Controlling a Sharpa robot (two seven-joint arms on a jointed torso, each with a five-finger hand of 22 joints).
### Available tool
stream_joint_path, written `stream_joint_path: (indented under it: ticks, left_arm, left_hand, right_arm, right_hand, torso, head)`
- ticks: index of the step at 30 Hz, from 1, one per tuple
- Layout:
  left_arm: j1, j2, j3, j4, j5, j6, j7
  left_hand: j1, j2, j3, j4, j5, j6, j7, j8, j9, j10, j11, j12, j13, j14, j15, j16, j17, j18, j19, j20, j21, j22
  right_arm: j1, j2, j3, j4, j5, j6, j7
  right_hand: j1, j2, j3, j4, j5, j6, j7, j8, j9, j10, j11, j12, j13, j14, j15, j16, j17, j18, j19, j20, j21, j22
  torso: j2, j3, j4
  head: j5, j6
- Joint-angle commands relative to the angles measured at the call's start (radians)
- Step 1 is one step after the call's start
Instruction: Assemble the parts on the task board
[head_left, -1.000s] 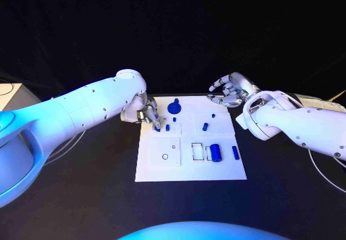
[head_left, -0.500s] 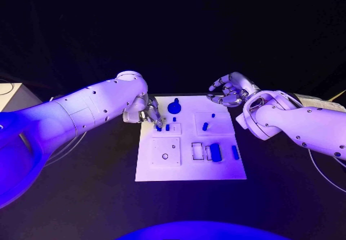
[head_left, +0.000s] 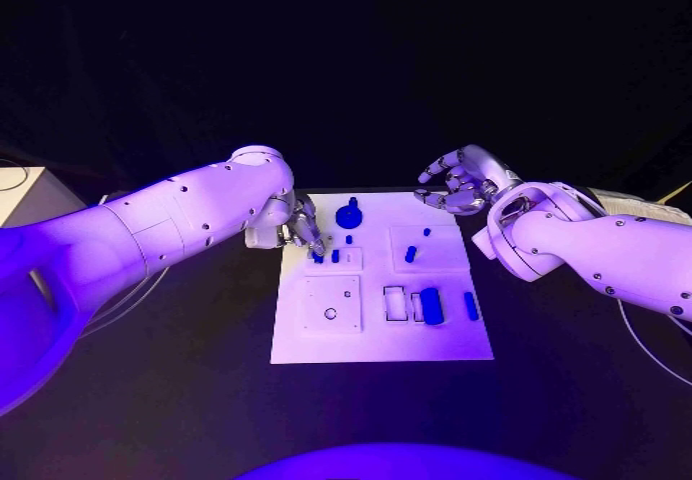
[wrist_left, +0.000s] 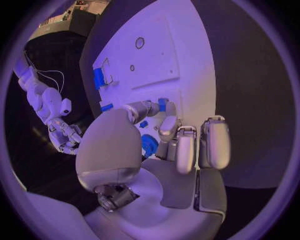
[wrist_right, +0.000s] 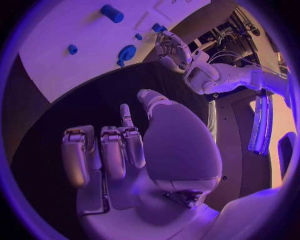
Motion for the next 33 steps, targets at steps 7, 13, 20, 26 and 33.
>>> stream_joint_path:
  ticks: [7, 13, 20, 26, 33]
  left_arm:
    - [-0.007, -0.054, 0.005, 0.043, 0.031, -0.019, -0.023]
    - [-0.007, -0.068, 0.015, 0.052, 0.046, -0.029, -0.025]
    - [-0.006, -0.067, 0.018, 0.048, 0.062, -0.031, -0.027]
    - [-0.006, -0.062, 0.019, 0.047, 0.067, -0.040, -0.024]
    - [-0.006, -0.057, 0.019, 0.047, 0.074, -0.048, -0.021]
  left_hand:
    - [0.015, 0.006, 0.211, -0.222, 0.008, 0.012, -0.001, 0.001, 0.002, 0.012, -0.001, 0.011, 0.009, 0.102, -0.006, 0.003, 0.263, 0.000, 0.008, 0.000, 0.006, 0.053]
    - [0.014, 0.004, 0.210, -0.222, 0.011, 0.015, -0.002, 0.000, 0.002, 0.015, -0.001, 0.013, 0.013, 0.102, -0.007, 0.003, 0.263, -0.001, 0.010, 0.000, 0.008, 0.056]
    - [0.014, 0.003, 0.209, -0.223, 0.014, 0.018, -0.002, -0.001, 0.002, 0.017, -0.002, 0.014, 0.015, 0.102, -0.008, 0.003, 0.263, -0.002, 0.012, 0.000, 0.010, 0.058]
    - [0.014, 0.003, 0.209, -0.223, 0.015, 0.019, -0.002, -0.001, 0.002, 0.018, -0.002, 0.014, 0.016, 0.102, -0.008, 0.003, 0.263, -0.002, 0.012, 0.000, 0.010, 0.058]
    - [0.013, 0.002, 0.209, -0.223, 0.018, 0.021, -0.003, -0.002, 0.002, 0.020, -0.003, 0.016, 0.019, 0.102, -0.008, 0.003, 0.263, -0.002, 0.013, 0.000, 0.011, 0.059]
  right_arm:
    - [0.000, -0.004, 0.000, 0.003, -0.011, 0.011, 0.006]
    - [0.000, -0.005, 0.000, 0.002, -0.011, 0.011, 0.006]
    - [0.000, -0.004, 0.000, 0.001, -0.011, 0.011, 0.006]
    - [-0.001, -0.004, 0.000, 0.001, -0.011, 0.011, 0.006]
    - [-0.001, -0.003, 0.000, 0.000, -0.011, 0.011, 0.006]
  right_hand:
    - [0.002, -0.009, 0.004, 0.000, 0.006, -0.009, -0.002, 0.006, 0.001, 0.053, -0.006, 0.003, 0.222, 0.100, -0.008, 0.003, 0.255, -0.015, 0.094, -0.007, -0.002, 0.240]
    - [0.002, -0.009, 0.004, 0.000, 0.006, -0.009, -0.002, 0.006, 0.001, 0.053, -0.006, 0.003, 0.222, 0.100, -0.008, 0.003, 0.255, -0.015, 0.094, -0.007, -0.002, 0.240]
    - [0.002, -0.009, 0.004, 0.000, 0.006, -0.009, -0.002, 0.006, 0.001, 0.053, -0.006, 0.003, 0.222, 0.100, -0.008, 0.003, 0.255, -0.015, 0.094, -0.007, -0.002, 0.240]
    - [0.002, -0.009, 0.004, 0.000, 0.006, -0.009, -0.002, 0.006, 0.001, 0.053, -0.006, 0.003, 0.222, 0.100, -0.008, 0.003, 0.255, -0.015, 0.094, -0.007, -0.002, 0.240]
    - [0.002, -0.009, 0.004, 0.000, 0.006, -0.009, -0.002, 0.006, 0.001, 0.053, -0.006, 0.003, 0.222, 0.100, -0.008, 0.003, 0.255, -0.015, 0.094, -0.007, -0.002, 0.240]
  torso:
    - [-0.001, -0.0009, 0.0024]
    - [-0.001, -0.0006, 0.0005]
    - [0.001, -0.0009, -0.0001]
    - [0.002, -0.0006, -0.0003]
    - [0.001, 0.0007, -0.0005]
  head:
    - [-0.001, 0.001]
    - [0.002, 0.002]
    - [0.003, 0.002]
    - [0.004, 0.003]
    - [0.004, 0.003]
